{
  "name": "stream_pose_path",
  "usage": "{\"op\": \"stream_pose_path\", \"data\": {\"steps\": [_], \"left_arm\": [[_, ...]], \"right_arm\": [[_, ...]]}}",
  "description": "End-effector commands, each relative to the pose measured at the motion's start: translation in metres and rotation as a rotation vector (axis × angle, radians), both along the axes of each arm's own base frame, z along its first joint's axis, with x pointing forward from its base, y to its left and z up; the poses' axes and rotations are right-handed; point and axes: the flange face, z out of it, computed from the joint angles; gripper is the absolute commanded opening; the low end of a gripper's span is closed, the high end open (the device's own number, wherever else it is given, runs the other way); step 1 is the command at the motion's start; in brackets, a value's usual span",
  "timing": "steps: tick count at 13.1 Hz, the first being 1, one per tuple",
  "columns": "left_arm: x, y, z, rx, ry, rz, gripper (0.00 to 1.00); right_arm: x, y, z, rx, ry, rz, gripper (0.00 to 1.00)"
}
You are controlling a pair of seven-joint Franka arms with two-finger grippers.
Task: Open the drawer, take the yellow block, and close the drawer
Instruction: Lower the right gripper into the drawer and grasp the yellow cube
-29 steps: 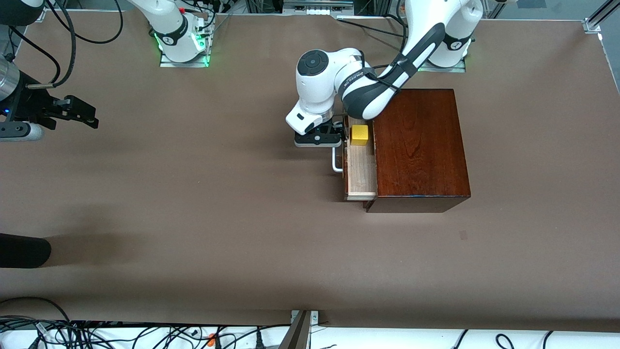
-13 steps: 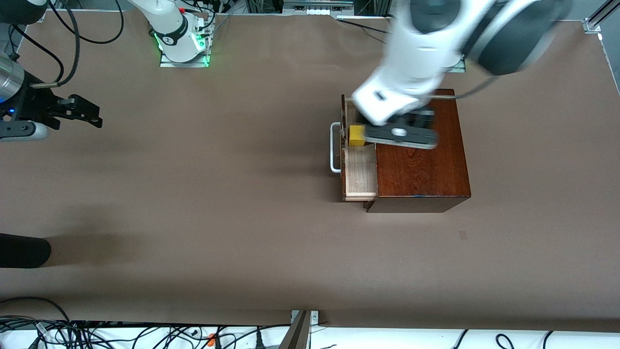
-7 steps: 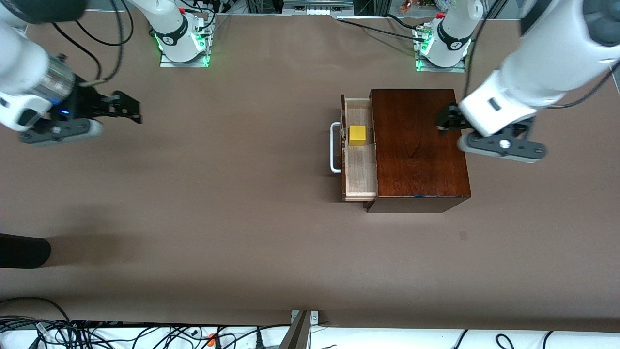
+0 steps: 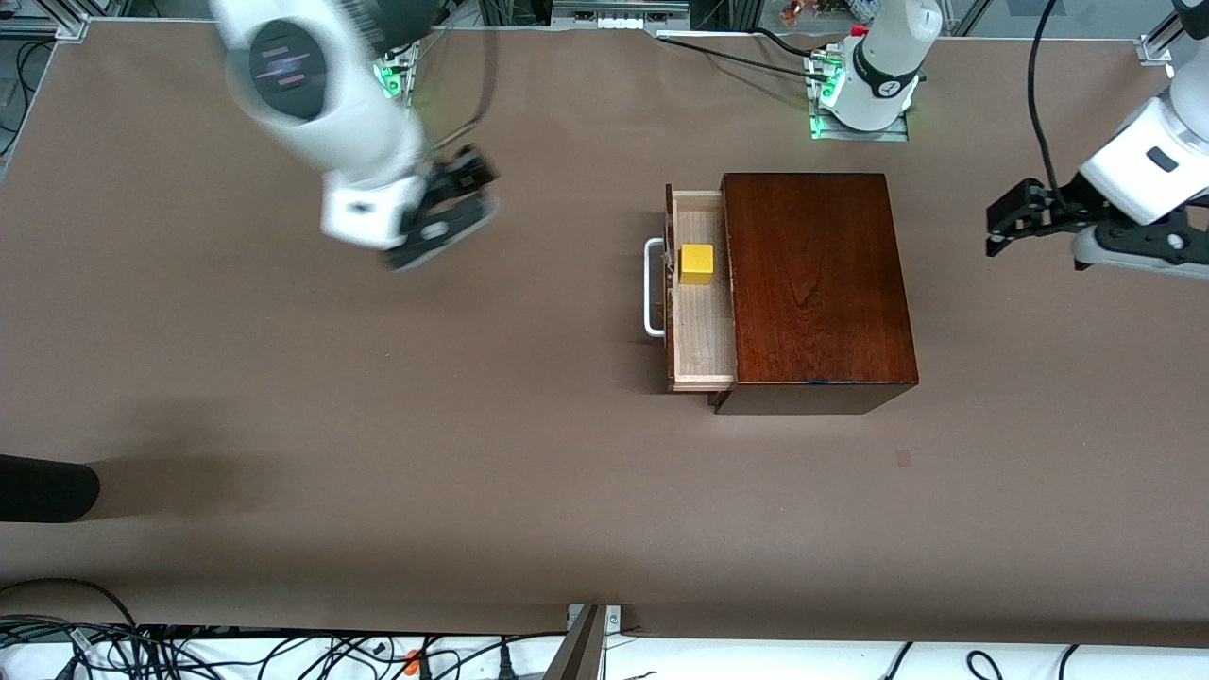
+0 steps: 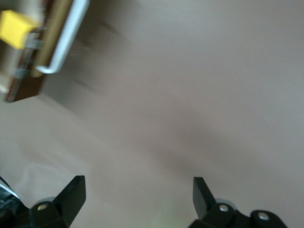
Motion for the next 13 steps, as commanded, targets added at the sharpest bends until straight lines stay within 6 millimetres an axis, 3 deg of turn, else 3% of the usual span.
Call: {"op": "stream_pose_path", "data": {"steps": [1,3,4,6,8,13], "left_arm": [[-0.011,0.005,-0.012,-0.015,0.021,0.0,1.0],[-0.008,0.001,-0.01,-0.019,0.038,0.012,1.0],[-0.011,0.001,-0.013,-0.022,0.063,0.009,1.0],[-0.014,0.001,-0.015,-0.022,0.097,0.008,1.0],[-0.019,0.0,-0.009,-0.021,0.135,-0.005,1.0],[-0.017,-0.001,-0.007,-0.038,0.142,0.0,1.0]], "right_arm": [[-0.013,0.083,-0.022,0.054,-0.098,0.188,1.0],[-0.026,0.142,-0.049,0.064,-0.178,0.283,1.0],[-0.043,0.177,-0.064,0.057,-0.217,0.349,1.0],[-0.061,0.225,-0.099,0.046,-0.326,0.477,1.0],[-0.06,0.247,-0.127,0.078,-0.393,0.562,1.0],[-0.049,0.265,-0.146,0.098,-0.441,0.761,1.0]]}}
